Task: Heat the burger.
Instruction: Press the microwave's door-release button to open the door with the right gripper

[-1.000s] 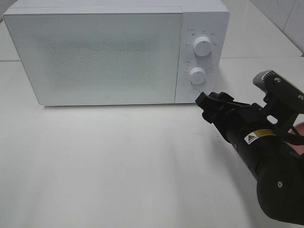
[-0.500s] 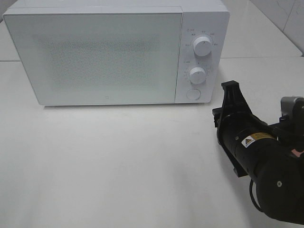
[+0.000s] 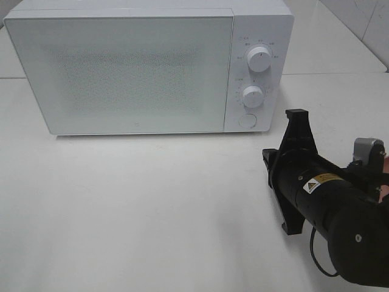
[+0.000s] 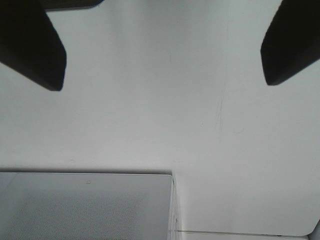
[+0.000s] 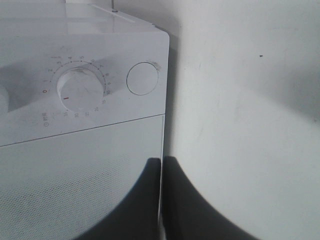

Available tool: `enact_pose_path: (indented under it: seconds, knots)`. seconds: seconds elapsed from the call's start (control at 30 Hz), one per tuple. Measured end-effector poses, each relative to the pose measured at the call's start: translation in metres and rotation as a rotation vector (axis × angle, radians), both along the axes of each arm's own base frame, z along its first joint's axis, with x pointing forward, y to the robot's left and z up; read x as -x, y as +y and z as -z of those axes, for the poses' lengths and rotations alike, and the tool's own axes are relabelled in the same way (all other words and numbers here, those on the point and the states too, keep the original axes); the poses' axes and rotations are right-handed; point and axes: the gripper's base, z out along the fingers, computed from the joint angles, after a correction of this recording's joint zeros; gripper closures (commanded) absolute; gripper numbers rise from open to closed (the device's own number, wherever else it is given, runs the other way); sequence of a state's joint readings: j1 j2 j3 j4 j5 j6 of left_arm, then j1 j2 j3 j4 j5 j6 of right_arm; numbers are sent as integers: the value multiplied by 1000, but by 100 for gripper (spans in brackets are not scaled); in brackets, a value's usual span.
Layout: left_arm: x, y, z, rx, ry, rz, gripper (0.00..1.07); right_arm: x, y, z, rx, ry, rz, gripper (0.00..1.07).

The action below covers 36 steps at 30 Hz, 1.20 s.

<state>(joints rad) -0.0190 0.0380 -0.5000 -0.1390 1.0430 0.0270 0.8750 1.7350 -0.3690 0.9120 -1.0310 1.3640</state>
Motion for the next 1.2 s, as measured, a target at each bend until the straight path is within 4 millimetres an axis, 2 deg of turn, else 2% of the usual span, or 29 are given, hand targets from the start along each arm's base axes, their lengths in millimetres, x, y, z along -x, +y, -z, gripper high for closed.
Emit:
enact_pose_path:
  seconds: [0.17,0.27,0.33,0.43,0.7,0.8,0.87,1.2]
  knots:
    - [0,0,0,0,0,0,9,-5,-4,0,-6,1,18,107]
    - [0,0,0,0,0,0,9,-13,-5,-2,-13,6,27,107]
    - [0,0,0,0,0,0,9,-27,-3,-2,-8,-9,22,107]
    - [0,0,0,0,0,0,9,-31,-2,0,-4,-11,21,107]
    - [0,0,0,0,0,0,9,-60,8,13,9,-13,26,107]
    - [0,0,0,0,0,0,9,-62,8,14,8,-12,29,107]
    - [0,0,0,0,0,0,9,-74,9,17,4,-12,42,107]
    - [0,0,0,0,0,0,9,-101,11,27,-2,-4,60,107]
